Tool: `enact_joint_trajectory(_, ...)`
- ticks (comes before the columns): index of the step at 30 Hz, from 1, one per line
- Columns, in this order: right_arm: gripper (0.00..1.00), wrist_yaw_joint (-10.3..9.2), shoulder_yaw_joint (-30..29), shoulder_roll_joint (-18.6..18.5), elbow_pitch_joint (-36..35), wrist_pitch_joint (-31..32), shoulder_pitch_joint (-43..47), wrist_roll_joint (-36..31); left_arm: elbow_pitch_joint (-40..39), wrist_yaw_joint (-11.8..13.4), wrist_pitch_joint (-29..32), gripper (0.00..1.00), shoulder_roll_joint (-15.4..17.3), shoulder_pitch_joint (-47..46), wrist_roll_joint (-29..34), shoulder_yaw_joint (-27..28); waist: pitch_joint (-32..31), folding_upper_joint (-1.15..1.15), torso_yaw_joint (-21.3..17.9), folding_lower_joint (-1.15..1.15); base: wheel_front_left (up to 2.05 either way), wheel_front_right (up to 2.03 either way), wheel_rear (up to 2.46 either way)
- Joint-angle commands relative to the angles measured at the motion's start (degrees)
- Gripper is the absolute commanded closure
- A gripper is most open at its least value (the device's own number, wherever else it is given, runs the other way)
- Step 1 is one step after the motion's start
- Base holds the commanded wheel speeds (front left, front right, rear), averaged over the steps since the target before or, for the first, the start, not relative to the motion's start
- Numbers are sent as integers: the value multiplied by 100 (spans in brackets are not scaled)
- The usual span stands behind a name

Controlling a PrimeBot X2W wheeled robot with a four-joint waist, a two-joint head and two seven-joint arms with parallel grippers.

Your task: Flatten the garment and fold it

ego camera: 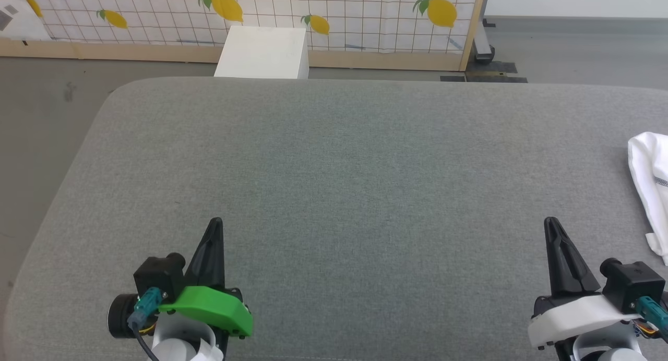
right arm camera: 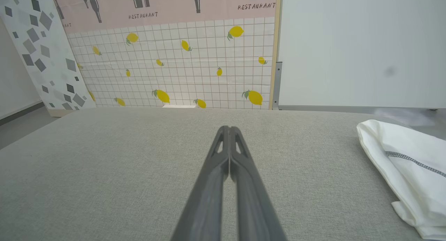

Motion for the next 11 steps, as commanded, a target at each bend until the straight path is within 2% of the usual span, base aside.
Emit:
enact_joint_trajectory(1,100,-3,21,5,-46,49,-61,-70,-47,44,36,100,-7,101,75,31,0,0,2,0,0,0,0)
enact_joint_trajectory(11,100,-4,69,7,-67,144,-78,-128,-139,75,152,100,-9,129,202,70,-1,0,16,0,0,0,0)
